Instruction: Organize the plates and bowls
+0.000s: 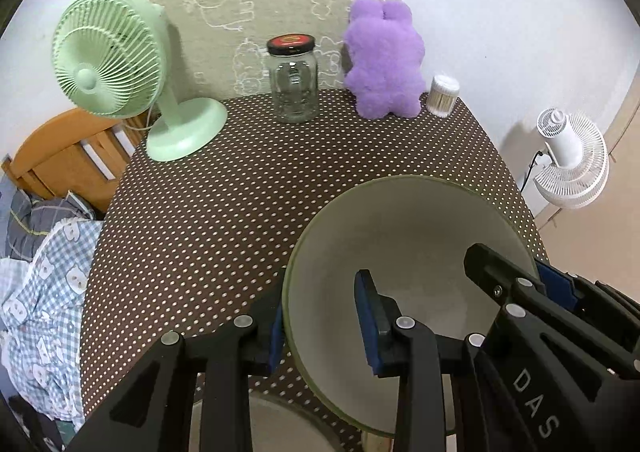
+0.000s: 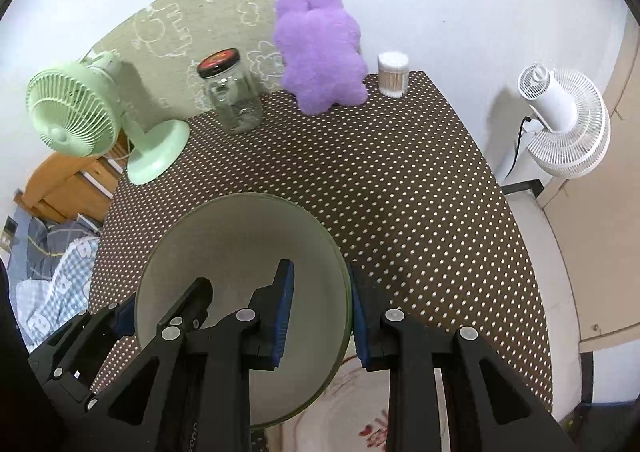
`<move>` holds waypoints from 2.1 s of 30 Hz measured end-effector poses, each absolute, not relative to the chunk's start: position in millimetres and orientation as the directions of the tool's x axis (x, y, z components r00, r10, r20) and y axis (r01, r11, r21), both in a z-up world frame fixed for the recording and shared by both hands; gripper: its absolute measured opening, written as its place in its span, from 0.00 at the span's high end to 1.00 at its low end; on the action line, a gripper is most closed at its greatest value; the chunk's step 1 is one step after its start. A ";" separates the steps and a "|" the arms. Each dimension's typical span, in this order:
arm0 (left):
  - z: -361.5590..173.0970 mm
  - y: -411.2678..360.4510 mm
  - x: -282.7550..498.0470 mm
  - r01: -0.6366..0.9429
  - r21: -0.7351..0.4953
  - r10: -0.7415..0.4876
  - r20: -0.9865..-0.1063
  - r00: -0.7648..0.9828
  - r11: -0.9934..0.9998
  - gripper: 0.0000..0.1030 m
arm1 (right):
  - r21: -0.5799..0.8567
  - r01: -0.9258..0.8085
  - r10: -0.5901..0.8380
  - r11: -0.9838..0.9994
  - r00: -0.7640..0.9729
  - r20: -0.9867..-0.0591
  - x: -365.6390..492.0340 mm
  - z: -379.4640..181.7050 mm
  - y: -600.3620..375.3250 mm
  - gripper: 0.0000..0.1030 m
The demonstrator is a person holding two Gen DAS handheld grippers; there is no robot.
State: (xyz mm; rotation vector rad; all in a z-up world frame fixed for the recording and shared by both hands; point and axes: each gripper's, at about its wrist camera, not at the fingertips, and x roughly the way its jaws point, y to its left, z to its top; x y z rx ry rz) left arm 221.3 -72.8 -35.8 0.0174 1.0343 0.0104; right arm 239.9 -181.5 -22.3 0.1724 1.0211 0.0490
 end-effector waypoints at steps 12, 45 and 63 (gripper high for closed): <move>-24.7 -30.5 187.7 -0.019 0.012 0.020 -0.853 0.521 1.000 0.70 | 0.164 0.024 0.126 0.986 0.532 -0.837 203.7 -13.2 -136.0 0.71; -63.9 27.6 132.1 0.001 -0.012 -0.011 -0.904 0.428 1.000 0.70 | 0.116 0.030 0.090 0.993 0.449 -0.889 143.0 -53.7 -70.4 0.71; -82.6 24.2 131.7 0.035 -0.045 -0.056 -0.913 0.404 0.998 0.70 | 0.024 0.020 0.013 1.000 0.440 -0.898 141.8 -67.0 -65.1 0.71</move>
